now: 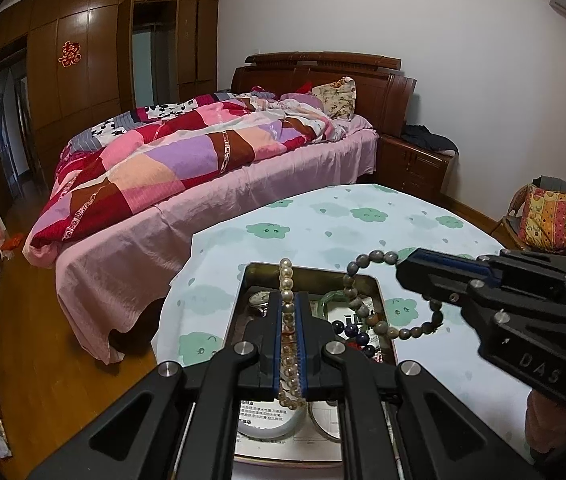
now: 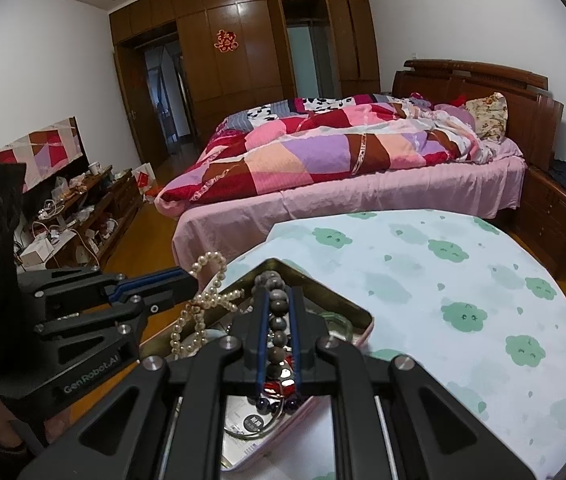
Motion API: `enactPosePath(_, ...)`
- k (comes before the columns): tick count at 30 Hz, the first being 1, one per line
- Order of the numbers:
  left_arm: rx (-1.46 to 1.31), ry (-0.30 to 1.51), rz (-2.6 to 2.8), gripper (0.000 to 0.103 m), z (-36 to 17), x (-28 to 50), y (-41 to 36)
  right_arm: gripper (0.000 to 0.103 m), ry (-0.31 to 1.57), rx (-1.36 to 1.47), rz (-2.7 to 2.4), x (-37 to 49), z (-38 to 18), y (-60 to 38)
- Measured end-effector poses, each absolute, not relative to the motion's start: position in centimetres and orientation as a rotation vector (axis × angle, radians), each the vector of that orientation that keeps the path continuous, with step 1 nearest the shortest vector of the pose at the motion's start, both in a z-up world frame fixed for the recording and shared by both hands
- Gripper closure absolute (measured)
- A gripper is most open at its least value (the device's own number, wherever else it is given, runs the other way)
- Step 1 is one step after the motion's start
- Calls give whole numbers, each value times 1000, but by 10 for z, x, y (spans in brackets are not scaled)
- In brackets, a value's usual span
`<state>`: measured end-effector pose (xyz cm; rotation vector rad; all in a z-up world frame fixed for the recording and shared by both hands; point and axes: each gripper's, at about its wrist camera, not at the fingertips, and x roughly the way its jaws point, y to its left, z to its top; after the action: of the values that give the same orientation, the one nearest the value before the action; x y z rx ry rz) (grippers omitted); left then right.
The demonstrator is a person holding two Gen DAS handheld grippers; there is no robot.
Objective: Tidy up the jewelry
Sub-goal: 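Carry the pearl necklace and grey bead bracelet over the tin with both grippers, then lower the necklace and bracelet into the tin and open both grippers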
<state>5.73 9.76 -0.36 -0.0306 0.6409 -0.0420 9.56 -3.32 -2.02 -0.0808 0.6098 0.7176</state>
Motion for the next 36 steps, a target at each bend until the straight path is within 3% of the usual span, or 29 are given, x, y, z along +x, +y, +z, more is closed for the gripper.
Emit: enactPosePath(36,-64,755,-68,98,-51,81,112,91,732,-128,679,119,-56,-7)
